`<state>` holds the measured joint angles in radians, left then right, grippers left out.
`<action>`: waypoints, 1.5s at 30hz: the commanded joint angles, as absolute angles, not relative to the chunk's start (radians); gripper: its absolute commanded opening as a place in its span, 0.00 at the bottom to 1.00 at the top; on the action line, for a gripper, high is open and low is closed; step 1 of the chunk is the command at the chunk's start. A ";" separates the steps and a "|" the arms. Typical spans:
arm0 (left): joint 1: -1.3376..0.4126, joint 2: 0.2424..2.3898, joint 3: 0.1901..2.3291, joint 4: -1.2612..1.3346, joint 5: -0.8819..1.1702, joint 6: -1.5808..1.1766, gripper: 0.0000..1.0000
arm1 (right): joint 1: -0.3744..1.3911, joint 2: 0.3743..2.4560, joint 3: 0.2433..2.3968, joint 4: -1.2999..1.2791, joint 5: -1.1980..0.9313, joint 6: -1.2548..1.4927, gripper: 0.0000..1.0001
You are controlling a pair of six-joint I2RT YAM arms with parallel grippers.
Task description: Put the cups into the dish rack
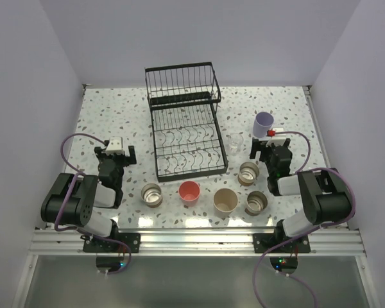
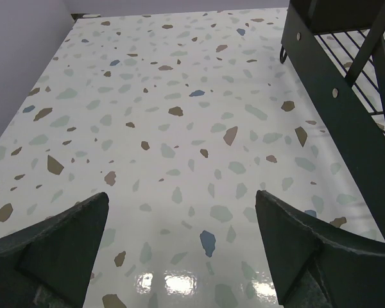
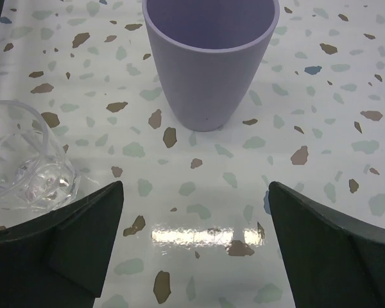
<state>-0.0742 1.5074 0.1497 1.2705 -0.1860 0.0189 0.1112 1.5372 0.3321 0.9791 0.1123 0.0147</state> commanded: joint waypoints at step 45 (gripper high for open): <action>-0.067 1.511 0.166 1.365 -0.196 0.011 1.00 | 0.048 1.729 1.736 -0.868 0.167 0.472 0.95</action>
